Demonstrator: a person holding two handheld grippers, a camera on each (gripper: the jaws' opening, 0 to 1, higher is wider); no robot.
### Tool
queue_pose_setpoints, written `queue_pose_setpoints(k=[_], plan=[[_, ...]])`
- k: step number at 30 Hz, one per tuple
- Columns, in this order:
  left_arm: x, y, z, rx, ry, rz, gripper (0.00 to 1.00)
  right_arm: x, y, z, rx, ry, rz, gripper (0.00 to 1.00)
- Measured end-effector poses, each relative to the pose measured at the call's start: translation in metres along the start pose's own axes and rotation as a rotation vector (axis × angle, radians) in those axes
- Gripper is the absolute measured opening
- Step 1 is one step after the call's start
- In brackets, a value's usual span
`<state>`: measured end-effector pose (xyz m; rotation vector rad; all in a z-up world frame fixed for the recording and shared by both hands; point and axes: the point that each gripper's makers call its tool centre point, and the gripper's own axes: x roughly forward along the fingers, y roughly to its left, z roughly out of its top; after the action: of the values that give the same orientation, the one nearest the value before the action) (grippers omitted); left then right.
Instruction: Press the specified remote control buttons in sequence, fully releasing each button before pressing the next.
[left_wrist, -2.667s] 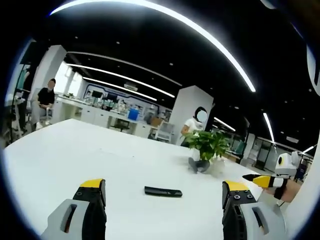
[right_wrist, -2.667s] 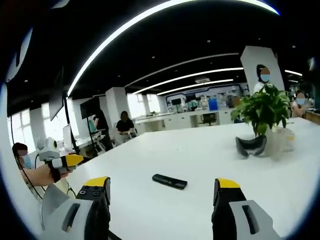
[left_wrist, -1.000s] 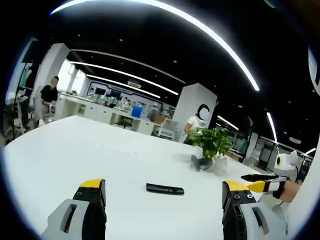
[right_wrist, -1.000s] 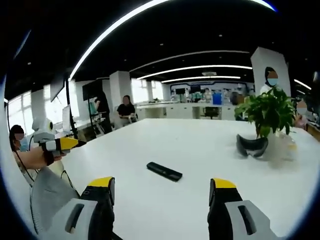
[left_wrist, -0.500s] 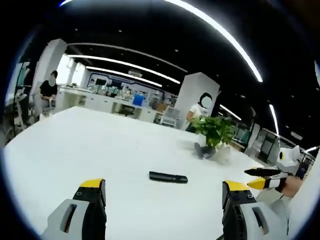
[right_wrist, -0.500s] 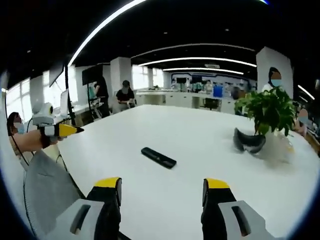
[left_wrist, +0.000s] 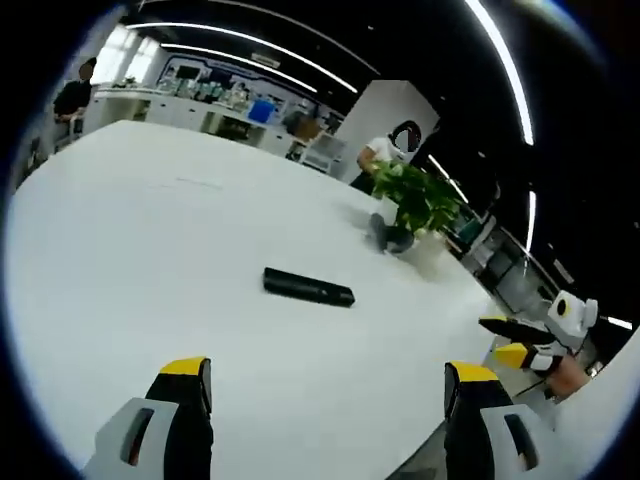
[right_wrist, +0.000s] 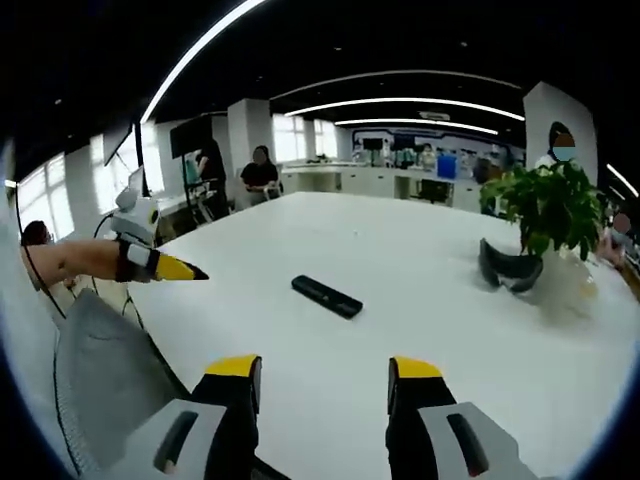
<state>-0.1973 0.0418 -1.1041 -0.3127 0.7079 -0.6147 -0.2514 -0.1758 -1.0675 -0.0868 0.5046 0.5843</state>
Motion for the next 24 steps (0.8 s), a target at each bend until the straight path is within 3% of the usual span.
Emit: queue_pose_setpoints(k=[4, 6, 11, 12, 15, 18, 21, 24], plan=[[0.022, 0.005, 0.001, 0.218, 0.132, 0.01, 1.0, -0.003, -0.004, -0.006, 0.024, 0.005, -0.012, 0.49], [0.034, 0.005, 0.004, 0.293, 0.182, -0.015, 1.0, -0.004, -0.006, -0.009, 0.031, 0.009, -0.018, 0.49], [0.06, 0.004, 0.014, 0.438, 0.237, -0.062, 1.0, -0.009, -0.009, -0.013, 0.042, 0.007, -0.035, 0.48], [0.067, 0.009, 0.015, 0.501, 0.275, -0.064, 1.0, -0.009, -0.01, -0.013, 0.044, 0.005, -0.039, 0.48], [0.082, 0.022, 0.019, 0.568, 0.342, -0.048, 1.0, -0.011, -0.011, -0.014, 0.06, -0.004, -0.046, 0.47], [0.102, 0.03, 0.025, 0.711, 0.422, -0.071, 1.0, -0.012, -0.013, -0.016, 0.07, -0.006, -0.051, 0.45], [0.114, 0.03, 0.03, 0.801, 0.472, -0.089, 1.0, -0.014, -0.015, -0.016, 0.078, -0.009, -0.061, 0.44], [0.127, 0.025, 0.039, 0.814, 0.471, -0.112, 1.0, -0.015, -0.02, -0.016, 0.091, -0.013, -0.075, 0.43]])
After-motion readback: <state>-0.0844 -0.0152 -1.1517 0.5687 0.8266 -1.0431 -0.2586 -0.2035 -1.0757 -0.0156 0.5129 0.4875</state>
